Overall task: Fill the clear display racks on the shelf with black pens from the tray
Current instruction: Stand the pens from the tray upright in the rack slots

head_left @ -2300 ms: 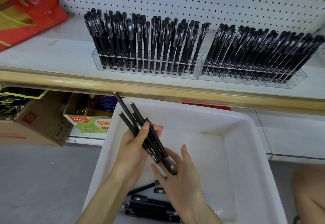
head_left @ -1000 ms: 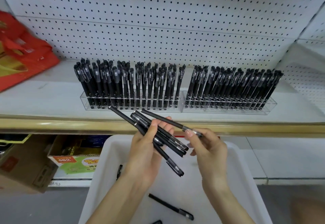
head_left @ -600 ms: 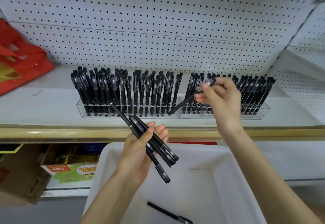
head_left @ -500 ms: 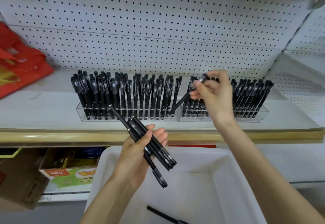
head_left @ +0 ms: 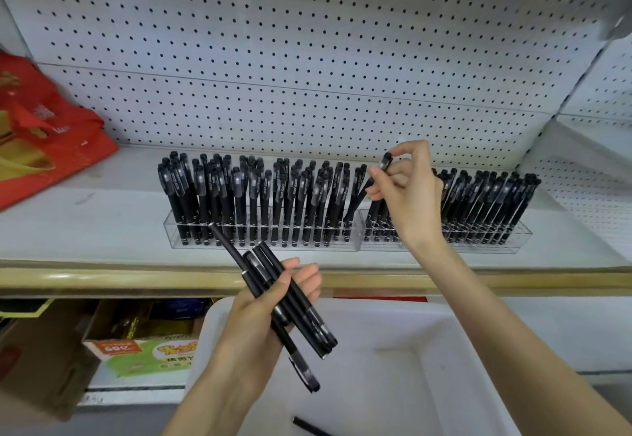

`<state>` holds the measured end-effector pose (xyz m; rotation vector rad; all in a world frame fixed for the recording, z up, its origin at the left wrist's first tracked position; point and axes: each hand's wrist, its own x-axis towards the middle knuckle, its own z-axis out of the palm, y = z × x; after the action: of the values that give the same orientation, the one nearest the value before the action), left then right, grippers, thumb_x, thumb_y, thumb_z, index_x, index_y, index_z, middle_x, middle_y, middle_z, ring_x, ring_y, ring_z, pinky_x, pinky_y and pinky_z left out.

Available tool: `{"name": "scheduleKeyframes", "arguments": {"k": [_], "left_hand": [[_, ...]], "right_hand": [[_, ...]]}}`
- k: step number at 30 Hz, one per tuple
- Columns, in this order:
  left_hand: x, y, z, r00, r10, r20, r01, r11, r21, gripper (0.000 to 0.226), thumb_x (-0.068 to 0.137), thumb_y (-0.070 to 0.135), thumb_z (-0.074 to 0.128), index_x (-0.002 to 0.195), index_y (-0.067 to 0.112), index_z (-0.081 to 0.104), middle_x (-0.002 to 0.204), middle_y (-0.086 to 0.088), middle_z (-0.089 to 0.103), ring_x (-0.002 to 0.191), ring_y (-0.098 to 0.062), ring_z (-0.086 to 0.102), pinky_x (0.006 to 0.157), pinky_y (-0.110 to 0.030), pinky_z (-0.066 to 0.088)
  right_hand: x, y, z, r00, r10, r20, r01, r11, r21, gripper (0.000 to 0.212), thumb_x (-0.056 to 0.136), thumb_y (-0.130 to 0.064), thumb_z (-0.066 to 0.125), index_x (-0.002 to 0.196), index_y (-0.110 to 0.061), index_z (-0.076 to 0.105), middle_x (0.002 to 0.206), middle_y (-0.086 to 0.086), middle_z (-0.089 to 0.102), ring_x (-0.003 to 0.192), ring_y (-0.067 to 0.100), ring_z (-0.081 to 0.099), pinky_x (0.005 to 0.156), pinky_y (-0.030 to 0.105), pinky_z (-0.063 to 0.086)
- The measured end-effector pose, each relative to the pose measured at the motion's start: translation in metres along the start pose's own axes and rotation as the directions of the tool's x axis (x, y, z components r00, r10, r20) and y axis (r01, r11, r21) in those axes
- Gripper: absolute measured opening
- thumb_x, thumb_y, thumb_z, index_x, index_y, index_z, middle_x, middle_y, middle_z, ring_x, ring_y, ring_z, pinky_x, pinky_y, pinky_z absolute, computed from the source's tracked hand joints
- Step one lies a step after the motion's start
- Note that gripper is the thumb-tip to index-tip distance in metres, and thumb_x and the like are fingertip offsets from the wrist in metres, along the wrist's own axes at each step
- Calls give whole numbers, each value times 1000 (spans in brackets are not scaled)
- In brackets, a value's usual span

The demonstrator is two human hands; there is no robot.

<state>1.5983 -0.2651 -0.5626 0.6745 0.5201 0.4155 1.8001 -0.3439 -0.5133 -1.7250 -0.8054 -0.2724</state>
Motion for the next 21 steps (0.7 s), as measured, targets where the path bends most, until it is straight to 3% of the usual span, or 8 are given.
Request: {"name": "scheduleKeyframes", "arguments": {"k": [6,10,15,19,21], "left_hand": [[0,-1,-4,1000,-16,4,16,1000,24,25,97,5,46,118,0,59,106,-15,72,99,-25,70,82,-32,58],[0,3,-7,1000,-12,2,12,1000,-3,25,97,5,45,118,0,59,106,-16,71,98,-26,70,79,-31,58],[1,5,-10,1000,1,-6,-1,1000,-3,25,98,4,45,118,-1,59,107,-18,71,99,-28,70,79,-32,58],[2,6,-12,1000,3,-5,-3,1000,-2,25,97,5,46,118,-1,59,108,-18,71,100,-28,69,80,-32,58],[1,6,-11,1000,-1,1,1,1000,-7,25,97,5,46,118,-1,59,108,-18,71,99,-28,70,79,-31,58]], "right_hand": [[2,-3,1,998,-20,58,23,998,-52,29,91,-11,65,105,-22,42,75,6,58,59,10,66,60,27,58],[-1,-5,4,992,-49,113,61,993,-103,27,91,-11,64,104,-22,44,74,6,57,64,16,65,61,18,55],[-2,-5,7,997,-64,51,69,992,-108,27,91,-14,66,104,-20,44,74,-8,57,62,6,65,65,32,58],[1,-5,7,995,-75,58,82,988,-128,26,91,-14,65,102,-18,42,74,-1,59,65,13,66,63,24,56],[0,-2,8,990,-104,97,122,971,-204,25,91,-14,65,103,-14,43,75,9,61,68,22,67,64,29,57]]}}
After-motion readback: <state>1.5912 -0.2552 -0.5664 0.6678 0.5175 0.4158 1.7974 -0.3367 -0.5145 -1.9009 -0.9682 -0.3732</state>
